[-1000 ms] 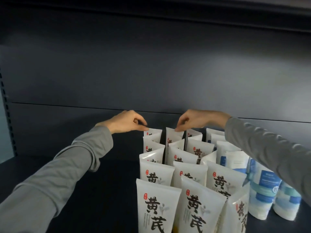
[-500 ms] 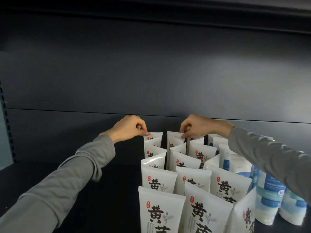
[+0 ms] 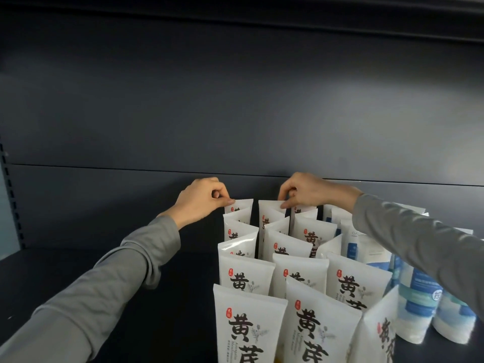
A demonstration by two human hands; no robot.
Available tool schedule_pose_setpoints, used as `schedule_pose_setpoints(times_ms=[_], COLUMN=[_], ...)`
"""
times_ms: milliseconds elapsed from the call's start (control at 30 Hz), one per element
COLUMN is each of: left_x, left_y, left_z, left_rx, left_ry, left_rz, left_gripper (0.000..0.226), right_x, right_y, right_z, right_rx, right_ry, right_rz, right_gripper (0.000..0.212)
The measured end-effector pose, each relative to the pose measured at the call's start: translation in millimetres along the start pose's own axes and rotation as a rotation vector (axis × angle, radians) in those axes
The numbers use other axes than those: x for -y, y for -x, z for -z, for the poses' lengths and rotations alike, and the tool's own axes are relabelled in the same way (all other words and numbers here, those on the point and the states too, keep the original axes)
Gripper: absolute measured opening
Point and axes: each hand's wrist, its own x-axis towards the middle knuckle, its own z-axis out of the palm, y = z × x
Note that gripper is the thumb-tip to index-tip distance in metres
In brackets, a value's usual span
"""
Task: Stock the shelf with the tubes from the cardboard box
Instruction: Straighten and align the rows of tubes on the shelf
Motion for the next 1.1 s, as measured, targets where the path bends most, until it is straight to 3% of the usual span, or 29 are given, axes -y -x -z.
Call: schedule_pose_setpoints(times_ms=[300,433,633,1100], left_x=[-1.0,2.9,4.8,-1.9], left_y=[-2.2,-1.6,-0.8,-0.9], left_z=[0.7,0.6,-1.9,-1.5], left_rx=[0.09,0.123,0.136,0.143], left_ry=[0.033,0.031,0.059,0.118], left_rz=[-0.004,-0.004,-0.007,0.005], left_gripper=[0.016,0.02,0.023,0.02], right_x=[0.3,-9.6,-26.9,-31.7], right_y=[5.5,9.1,21.8,27.0], right_z=[7.5,19.7,27.3,21.7], right_rx=[-0.003,-0.036,0.065,0.051], right_ry=[-0.025,-0.065,0.048,0.055], right_rz=[0.017,-0.045,-0.156,-0.097], right_gripper=[0.017,0.023,0.03,0.01])
